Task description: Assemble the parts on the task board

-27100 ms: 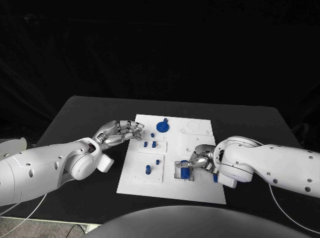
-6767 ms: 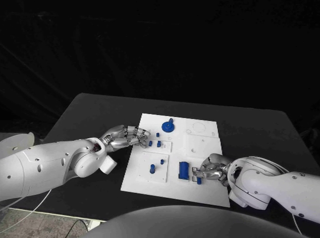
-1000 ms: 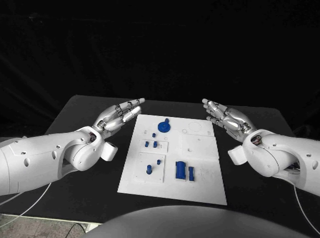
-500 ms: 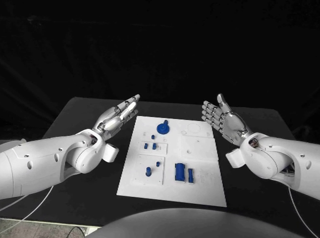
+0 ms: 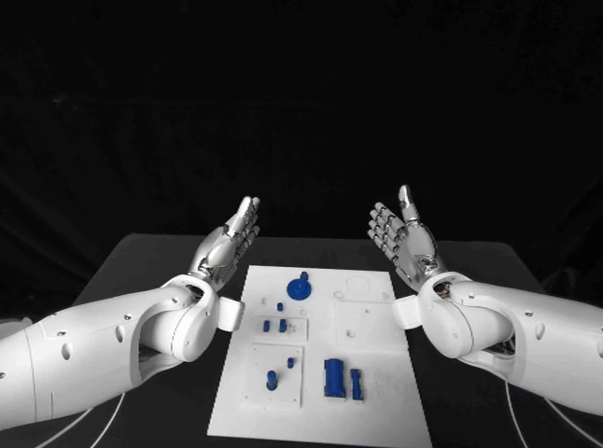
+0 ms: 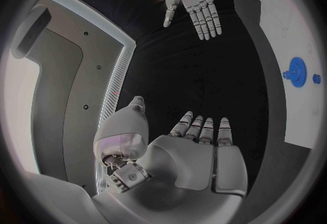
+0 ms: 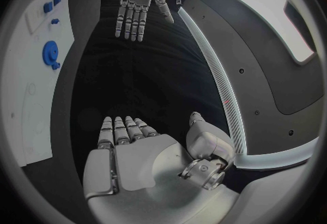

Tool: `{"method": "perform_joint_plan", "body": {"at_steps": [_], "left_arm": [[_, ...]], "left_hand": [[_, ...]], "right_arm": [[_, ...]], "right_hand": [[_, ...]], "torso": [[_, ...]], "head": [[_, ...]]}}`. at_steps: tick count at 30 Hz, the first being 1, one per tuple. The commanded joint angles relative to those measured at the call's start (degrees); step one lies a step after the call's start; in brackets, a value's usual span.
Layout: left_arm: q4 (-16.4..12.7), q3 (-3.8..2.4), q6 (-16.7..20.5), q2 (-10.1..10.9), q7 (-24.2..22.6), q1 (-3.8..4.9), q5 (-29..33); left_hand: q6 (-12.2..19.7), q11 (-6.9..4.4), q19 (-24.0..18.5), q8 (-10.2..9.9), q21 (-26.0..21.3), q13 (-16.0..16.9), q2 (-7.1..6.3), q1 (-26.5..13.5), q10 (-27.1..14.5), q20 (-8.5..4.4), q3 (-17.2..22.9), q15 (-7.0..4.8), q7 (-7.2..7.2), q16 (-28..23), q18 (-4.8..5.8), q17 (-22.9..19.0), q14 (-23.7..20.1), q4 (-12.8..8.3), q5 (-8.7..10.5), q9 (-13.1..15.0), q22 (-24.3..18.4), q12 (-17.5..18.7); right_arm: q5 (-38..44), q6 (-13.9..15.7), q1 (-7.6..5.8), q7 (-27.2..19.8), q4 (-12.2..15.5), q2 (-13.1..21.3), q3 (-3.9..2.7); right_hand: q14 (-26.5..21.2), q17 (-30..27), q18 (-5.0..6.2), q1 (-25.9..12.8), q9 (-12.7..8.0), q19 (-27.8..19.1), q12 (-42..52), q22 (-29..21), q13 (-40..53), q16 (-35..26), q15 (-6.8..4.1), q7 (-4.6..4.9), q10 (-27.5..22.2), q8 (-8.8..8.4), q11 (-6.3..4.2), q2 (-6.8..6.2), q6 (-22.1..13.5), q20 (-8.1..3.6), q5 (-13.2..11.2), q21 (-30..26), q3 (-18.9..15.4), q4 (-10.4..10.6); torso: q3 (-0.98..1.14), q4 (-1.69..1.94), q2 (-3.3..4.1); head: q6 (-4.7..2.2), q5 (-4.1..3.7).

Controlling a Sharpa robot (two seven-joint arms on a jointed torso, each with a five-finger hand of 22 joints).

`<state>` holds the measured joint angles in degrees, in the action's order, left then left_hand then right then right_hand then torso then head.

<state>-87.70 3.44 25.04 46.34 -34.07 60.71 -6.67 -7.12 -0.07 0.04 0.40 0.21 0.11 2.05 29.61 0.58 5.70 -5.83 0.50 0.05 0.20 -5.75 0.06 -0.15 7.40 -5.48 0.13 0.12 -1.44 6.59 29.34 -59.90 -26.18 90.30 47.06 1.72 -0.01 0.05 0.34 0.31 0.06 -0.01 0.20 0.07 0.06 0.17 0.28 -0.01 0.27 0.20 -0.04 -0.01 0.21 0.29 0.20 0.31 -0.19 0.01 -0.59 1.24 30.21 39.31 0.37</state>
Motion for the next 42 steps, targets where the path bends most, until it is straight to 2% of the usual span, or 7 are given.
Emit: {"method": "perform_joint_plan", "body": {"at_steps": [1,2,6,10,28,31,42], "left_arm": [[-1.0,-1.05,12.2,-0.6,2.8,-0.22,4.4],[-1.2,-1.46,13.4,-0.8,3.0,-0.28,4.8],[-1.9,-2.84,17.3,-1.4,3.9,-0.46,6.1],[-2.2,-3.39,18.9,-1.6,4.3,-0.54,6.6],[-2.3,-3.44,19.1,-1.6,4.3,-0.55,6.7],[-2.3,-3.44,19.1,-1.6,4.3,-0.55,6.7],[-2.3,-3.44,19.1,-1.6,4.3,-0.55,6.7]], "left_hand": [[2.2,0.07,0.0,-0.4,-0.2,-0.1,-2.05,-9.4,-0.6,-5.70,5.8,-0.50,-0.05,-0.2,1.73,-0.1,0.1,-2.3,5.48,-0.1,-0.1,1.4],[2.5,0.07,0.0,-0.4,-0.2,-0.1,-2.05,-10.3,-0.6,-5.70,5.8,-0.50,-0.05,-0.2,5.75,-0.1,0.1,-2.6,5.48,-0.1,-0.1,1.4],[3.0,0.07,0.0,-0.4,-0.2,-0.1,-2.05,-13.3,-0.6,-5.70,5.8,-0.50,-0.05,-0.2,5.75,-0.1,0.1,-7.4,5.48,-0.1,-0.1,1.4],[7.1,0.07,0.0,-0.4,-0.2,-0.1,-2.05,-15.6,-0.6,-5.70,5.8,-0.50,-0.05,-0.2,5.75,-0.1,0.1,-7.4,5.48,-0.1,-0.1,1.4],[7.1,0.07,0.0,-0.4,-0.2,-0.1,-2.05,-22.7,-0.6,-5.70,5.8,-0.50,-0.05,-0.2,5.75,-0.1,0.1,-7.4,5.48,-0.1,-0.1,1.4],[7.1,0.07,0.0,-0.4,-0.2,-0.1,-2.05,-29.6,-0.6,-5.70,5.8,-0.50,-0.05,-0.2,5.75,-0.1,0.1,-7.4,5.48,-0.1,-0.1,1.4],[7.1,0.07,0.0,-0.4,-0.2,-0.1,-2.05,-29.6,-0.6,-5.70,5.8,-0.50,-0.05,-0.2,5.75,-0.1,0.1,-7.4,5.48,-0.1,-0.1,1.4]], "right_arm": [[-4.9,10.8,-0.11,-2.9,-0.2,-1.0,-0.66],[-5.3,11.7,-0.15,-3.1,-0.3,-1.3,-0.89],[-6.4,14.3,-0.25,-3.5,-0.3,-2.2,-1.59],[-6.6,14.8,-0.26,-3.6,-0.3,-2.4,-1.72],[-6.6,14.8,-0.26,-3.6,-0.3,-2.4,-1.72],[-6.6,14.8,-0.26,-3.6,-0.3,-2.4,-1.72],[-6.6,14.8,-0.26,-3.6,-0.3,-2.4,-1.72]], "right_hand": [[0.0,-0.1,-0.34,-0.3,-0.1,0.0,-0.2,-0.1,-0.1,-0.2,-0.28,0.01,-0.3,-0.20,0.04,0.01,-0.2,-0.29,-0.2,-0.3,0.2,0.0],[0.0,-0.1,-0.34,-0.3,-0.1,0.0,-0.2,-0.1,-0.1,-0.2,-0.28,0.01,-0.3,-0.20,0.04,0.01,-0.2,-0.29,-0.2,-0.3,0.2,0.0],[0.0,-0.1,-0.34,-0.3,-0.1,0.0,-0.2,-0.1,-0.1,-0.2,-0.28,0.01,-0.3,-0.20,0.04,0.01,-0.2,-0.29,-0.2,-0.3,0.2,0.0],[0.0,-0.1,-0.34,-0.3,-0.1,0.0,-0.2,-0.1,-0.1,-0.2,-0.28,0.01,-0.3,-0.20,0.04,0.01,-0.2,-0.29,-0.2,-0.3,0.2,0.0],[0.0,-0.1,-0.34,-0.3,-0.1,0.0,-0.2,-0.1,-0.1,-0.2,-0.28,0.01,-0.3,-0.20,0.04,0.01,-0.2,-0.29,-0.2,-0.3,0.2,0.0],[0.0,-0.1,-0.34,-0.3,-0.1,0.0,-0.2,-0.1,-0.1,-0.2,-0.28,0.01,-0.3,-0.20,0.04,0.01,-0.2,-0.29,-0.2,-0.3,0.2,0.0],[0.0,-0.1,-0.34,-0.3,-0.1,0.0,-0.2,-0.1,-0.1,-0.2,-0.28,0.01,-0.3,-0.20,0.04,0.01,-0.2,-0.29,-0.2,-0.3,0.2,0.0]], "torso": [[0.40,-0.85,0.67],[0.44,-0.94,0.74],[0.57,-1.20,0.94],[0.59,-1.24,0.97],[0.59,-1.24,0.97],[0.59,-1.24,0.97],[0.59,-1.24,0.97]], "head": [[-2.98,-0.23],[-3.41,-0.26],[-4.70,-0.36],[-4.93,-0.37],[-4.93,-0.37],[-4.93,-0.37],[-4.93,-0.37]]}}
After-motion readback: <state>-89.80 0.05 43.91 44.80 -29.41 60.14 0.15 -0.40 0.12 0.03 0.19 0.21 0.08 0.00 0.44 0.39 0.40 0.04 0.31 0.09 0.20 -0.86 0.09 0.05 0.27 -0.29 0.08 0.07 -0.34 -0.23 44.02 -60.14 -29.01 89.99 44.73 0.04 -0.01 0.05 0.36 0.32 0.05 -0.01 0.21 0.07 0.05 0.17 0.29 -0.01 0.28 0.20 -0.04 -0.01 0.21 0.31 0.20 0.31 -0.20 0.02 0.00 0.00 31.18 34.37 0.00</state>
